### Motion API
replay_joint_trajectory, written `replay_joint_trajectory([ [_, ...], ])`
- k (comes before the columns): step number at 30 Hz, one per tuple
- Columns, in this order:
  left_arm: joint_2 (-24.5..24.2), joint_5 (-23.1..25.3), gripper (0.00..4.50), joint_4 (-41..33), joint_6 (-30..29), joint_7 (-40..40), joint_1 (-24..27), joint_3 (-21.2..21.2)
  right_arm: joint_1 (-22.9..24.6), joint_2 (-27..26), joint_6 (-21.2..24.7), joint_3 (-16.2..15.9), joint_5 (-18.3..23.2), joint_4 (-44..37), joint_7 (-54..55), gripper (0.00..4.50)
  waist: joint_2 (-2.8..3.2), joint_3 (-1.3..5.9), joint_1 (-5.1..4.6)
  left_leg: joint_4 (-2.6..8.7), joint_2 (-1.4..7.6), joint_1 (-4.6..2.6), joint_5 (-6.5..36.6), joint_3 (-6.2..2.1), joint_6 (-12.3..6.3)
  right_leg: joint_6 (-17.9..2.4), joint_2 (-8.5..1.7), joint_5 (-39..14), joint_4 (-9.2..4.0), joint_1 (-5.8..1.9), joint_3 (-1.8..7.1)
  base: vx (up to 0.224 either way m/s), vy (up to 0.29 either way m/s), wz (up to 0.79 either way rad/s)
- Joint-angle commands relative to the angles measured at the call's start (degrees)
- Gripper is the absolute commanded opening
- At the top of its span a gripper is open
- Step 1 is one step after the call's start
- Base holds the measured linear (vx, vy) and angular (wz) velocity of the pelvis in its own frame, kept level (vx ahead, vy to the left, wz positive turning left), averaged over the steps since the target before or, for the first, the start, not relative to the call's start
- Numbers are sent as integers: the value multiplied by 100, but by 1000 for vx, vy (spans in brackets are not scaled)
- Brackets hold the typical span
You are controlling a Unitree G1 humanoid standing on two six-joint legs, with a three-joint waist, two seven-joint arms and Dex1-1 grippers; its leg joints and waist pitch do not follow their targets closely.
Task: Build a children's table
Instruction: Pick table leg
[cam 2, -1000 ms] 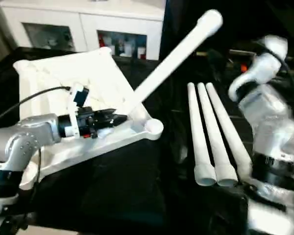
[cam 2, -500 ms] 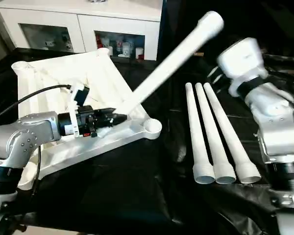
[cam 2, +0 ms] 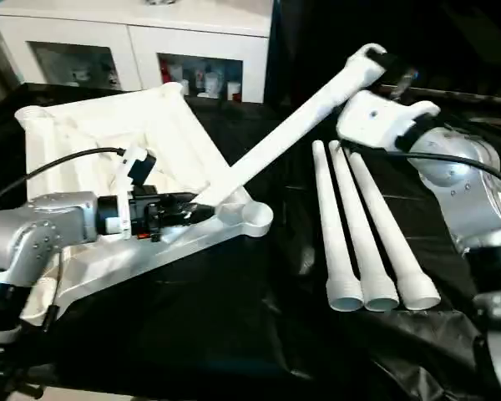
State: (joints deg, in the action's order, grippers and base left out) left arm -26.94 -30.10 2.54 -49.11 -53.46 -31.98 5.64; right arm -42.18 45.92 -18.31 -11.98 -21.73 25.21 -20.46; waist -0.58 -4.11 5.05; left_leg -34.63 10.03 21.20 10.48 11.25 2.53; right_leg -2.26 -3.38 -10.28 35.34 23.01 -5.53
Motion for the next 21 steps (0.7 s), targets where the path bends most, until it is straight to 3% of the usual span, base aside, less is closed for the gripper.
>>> replay_joint_trajectory([
  [1,14,-67,148,-255,3,-223,-53,127,-57,57,-46,-99,-61,14,-49,450,-56,457,-11,272,270,-55,726,-140,-418,-902,-460,-1280,-404,-354,365,0,0,0],
  [5,14,-67,148,-255,3,-223,-53,127,-57,57,-46,-99,-61,14,-49,450,-51,459,-12,270,275,-58,721,-141,-437,-925,-465,-1242,-400,-351,366,0,0,0],
  [6,3,-70,148,-258,2,-229,-50,122,-76,69,-102,-137,-93,79,-69,450,-72,460,-15,268,277,-61,733,-136,-437,-926,-465,-1253,-402,-349,368,0,0,0],
  [7,-86,-94,148,-320,-10,-302,2,117,-140,91,-163,-222,-239,289,-26,450,-138,458,-22,270,278,-58,730,-128,-448,-917,-464,-1270,-402,-348,369,0,0,0],
  [8,-142,-109,148,-360,-17,-351,33,114,-179,101,-186,-263,-316,415,1,450,-89,457,-12,266,278,-61,712,-136,-437,-943,-475,-1329,-392,-336,365,0,0,0],
  [13,-331,-167,147,-470,-35,-530,126,140,-323,91,-292,-289,-466,843,52,450,-88,429,-44,260,271,-61,865,-129,-365,-882,-459,-1530,-411,-322,372,0,0,0],
  [14,-352,-169,147,-473,-31,-561,130,152,-337,91,-294,-293,-480,875,62,422,-89,427,-44,262,272,-64,880,-128,-360,-865,-460,-1555,-417,-321,372,0,0,0],
  [21,-423,-153,147,-428,-12,-654,107,148,-477,28,-568,-292,-457,1287,2,365,-93,412,-49,253,264,-67,1014,-128,-302,-822,-455,-1753,-428,-304,372,0,0,0],
])
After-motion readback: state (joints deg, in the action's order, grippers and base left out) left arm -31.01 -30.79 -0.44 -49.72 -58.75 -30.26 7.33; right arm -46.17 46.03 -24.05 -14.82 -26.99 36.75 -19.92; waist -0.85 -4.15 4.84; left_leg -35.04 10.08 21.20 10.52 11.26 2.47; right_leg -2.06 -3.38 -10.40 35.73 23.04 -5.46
